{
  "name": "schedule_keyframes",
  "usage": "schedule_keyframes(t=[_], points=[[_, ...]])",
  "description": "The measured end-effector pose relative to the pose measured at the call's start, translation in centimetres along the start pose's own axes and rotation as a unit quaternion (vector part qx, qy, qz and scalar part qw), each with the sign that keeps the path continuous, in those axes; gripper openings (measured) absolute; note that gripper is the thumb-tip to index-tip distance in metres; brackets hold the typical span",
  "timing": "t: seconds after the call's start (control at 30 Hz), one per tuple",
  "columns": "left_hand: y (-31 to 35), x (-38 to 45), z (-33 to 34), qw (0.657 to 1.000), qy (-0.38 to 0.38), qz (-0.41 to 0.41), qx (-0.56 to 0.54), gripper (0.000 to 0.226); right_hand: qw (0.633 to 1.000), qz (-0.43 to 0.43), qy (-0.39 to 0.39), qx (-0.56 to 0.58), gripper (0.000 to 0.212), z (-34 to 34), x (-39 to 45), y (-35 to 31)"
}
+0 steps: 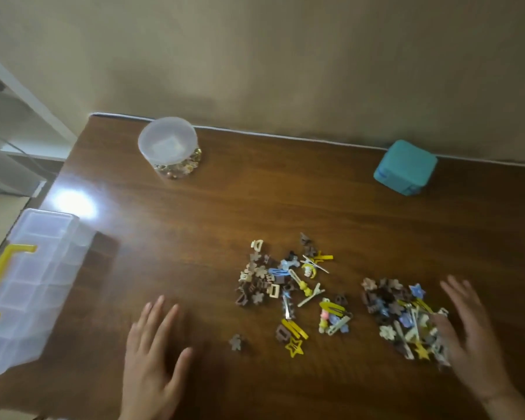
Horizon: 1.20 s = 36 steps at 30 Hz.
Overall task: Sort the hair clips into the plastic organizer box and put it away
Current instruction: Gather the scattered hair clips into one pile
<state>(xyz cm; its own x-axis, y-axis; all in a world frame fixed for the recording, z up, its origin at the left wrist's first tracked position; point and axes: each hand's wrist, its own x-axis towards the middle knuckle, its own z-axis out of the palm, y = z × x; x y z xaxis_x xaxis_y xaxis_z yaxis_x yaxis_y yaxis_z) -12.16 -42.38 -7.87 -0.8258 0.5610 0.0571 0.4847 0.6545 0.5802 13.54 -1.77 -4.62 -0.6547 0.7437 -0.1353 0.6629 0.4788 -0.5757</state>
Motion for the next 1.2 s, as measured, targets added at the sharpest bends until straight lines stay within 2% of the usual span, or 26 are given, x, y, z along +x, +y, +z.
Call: schedule_keyframes(t=[0.13,0.3,0.47,0.8,0.9,0.97,1.1,1.2], points=[[1.4,-0.7,2.3,0.996,-0.062,-0.031,0.049,0.076,0.996,0.000,-0.044,-0.080,0.074,1.5,-1.4,2.5],[6.3,2.6,5.7,0.994,-0.101,0.031,0.009,0.079,0.991,-0.087,-0.049,-0.094,0.072,4.0,-0.9,0.4],[10.3,5.2,7.8,0.991,-0.124,0.050,-0.028,0.084,0.986,-0.141,-0.056,-0.066,0.069,6.8,-0.8,-3.3],[11.3,4.8,8.9,0.988,-0.115,0.096,-0.024,0.078,0.984,-0.169,-0.048,-0.025,0.065,9.8,-1.2,-7.2],[9.5,7.6,7.7,0.993,-0.074,0.095,0.005,0.078,0.983,-0.179,-0.036,-0.014,0.065,8.9,0.2,-7.1],[8.4,10.4,7.2,0.992,-0.089,0.087,0.016,0.080,0.978,-0.196,-0.064,-0.026,0.067,8.5,1.9,-7.0],[8.9,13.3,8.1,0.967,-0.178,0.172,0.053,0.084,0.961,-0.237,-0.133,-0.058,0.074,8.8,4.6,-7.9],[10.1,13.2,8.8,0.950,-0.206,0.232,0.027,0.085,0.948,-0.269,-0.158,-0.064,0.074,9.2,5.3,-8.6]])
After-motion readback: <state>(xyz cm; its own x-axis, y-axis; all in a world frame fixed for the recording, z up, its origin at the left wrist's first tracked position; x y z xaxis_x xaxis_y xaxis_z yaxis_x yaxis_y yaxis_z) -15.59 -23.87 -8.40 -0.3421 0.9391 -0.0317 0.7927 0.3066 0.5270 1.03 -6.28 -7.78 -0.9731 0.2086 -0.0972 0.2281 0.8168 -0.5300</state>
